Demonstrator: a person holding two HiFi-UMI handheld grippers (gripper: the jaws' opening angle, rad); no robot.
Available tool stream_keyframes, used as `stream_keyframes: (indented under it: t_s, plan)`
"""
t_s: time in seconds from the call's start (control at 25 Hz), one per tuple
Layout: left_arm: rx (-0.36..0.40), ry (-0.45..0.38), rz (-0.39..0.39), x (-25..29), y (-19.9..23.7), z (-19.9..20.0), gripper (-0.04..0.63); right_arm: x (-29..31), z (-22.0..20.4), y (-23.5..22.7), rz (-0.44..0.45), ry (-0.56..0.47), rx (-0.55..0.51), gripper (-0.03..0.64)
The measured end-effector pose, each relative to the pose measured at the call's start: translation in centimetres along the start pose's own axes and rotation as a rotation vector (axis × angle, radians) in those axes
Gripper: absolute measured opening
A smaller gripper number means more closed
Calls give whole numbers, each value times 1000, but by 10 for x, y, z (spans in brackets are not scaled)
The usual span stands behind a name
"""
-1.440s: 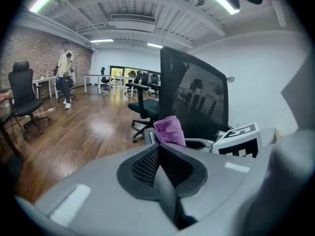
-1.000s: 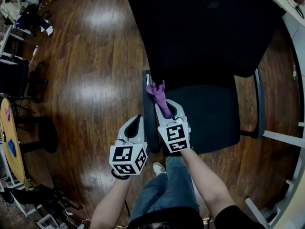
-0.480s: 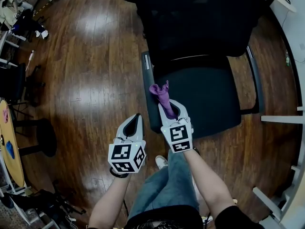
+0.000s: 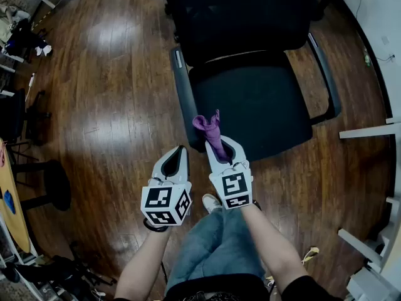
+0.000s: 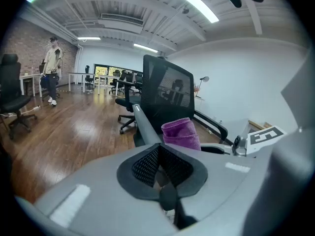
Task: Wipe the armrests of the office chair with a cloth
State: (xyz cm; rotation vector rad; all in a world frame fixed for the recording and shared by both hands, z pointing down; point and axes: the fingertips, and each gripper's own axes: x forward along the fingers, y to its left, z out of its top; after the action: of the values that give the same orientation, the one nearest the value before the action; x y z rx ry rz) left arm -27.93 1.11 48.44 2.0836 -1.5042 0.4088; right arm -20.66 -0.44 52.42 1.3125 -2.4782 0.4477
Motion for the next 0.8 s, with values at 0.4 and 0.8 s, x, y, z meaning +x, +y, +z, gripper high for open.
stream_keyframes:
  t_s: [0.4, 0.8]
  plan:
    - [-16, 29, 22, 11, -13, -48, 5, -18, -66, 4, 21, 36, 76, 72]
    - [-38, 18, 96, 32, -6, -93, 5, 10, -141, -4, 85, 106, 127, 72]
